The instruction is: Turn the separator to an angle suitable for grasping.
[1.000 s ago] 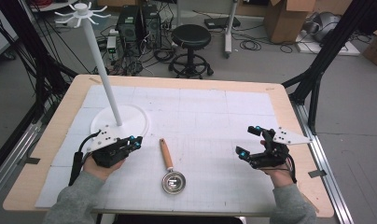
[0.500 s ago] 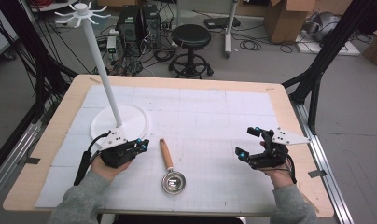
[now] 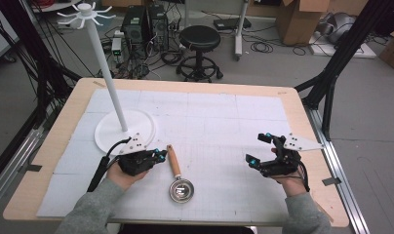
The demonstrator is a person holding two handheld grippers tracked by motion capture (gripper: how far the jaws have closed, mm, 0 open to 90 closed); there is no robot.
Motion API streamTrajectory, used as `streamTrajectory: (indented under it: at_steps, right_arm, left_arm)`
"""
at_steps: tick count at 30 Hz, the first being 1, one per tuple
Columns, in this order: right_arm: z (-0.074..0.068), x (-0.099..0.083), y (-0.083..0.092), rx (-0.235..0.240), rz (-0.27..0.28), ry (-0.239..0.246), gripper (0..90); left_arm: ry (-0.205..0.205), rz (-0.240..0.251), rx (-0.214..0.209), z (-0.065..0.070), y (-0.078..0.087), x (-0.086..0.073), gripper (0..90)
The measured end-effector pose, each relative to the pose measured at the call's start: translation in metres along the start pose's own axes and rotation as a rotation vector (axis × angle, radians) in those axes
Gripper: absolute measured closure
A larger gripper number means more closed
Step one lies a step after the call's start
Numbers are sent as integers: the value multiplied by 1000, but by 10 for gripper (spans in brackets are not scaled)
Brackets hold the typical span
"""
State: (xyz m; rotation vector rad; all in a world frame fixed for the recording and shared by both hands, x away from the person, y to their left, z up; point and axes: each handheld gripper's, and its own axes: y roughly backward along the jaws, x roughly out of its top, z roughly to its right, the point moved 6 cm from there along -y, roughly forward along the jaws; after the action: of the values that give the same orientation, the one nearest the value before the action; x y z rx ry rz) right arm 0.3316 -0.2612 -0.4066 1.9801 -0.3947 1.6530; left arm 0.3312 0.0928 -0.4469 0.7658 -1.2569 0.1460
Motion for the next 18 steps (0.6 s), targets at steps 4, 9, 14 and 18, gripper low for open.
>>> streamTrajectory:
  at_steps: [4,9,14,18]
  right_arm:
    - [0,-1,-1,1,-2,2,33]
    - [0,-1,-1,5,-4,-2,33]
    - [1,-1,-2,6,-6,3,33]
    - [1,-2,-2,9,-8,4,33]
  left_arm:
    - [-1,-20,-13,4,-7,1,897]
    - [-3,-37,-29,9,-15,1,897]
    - [-12,-81,-42,15,-24,-1,897]
    - [-6,-112,-59,20,-33,-3,897]
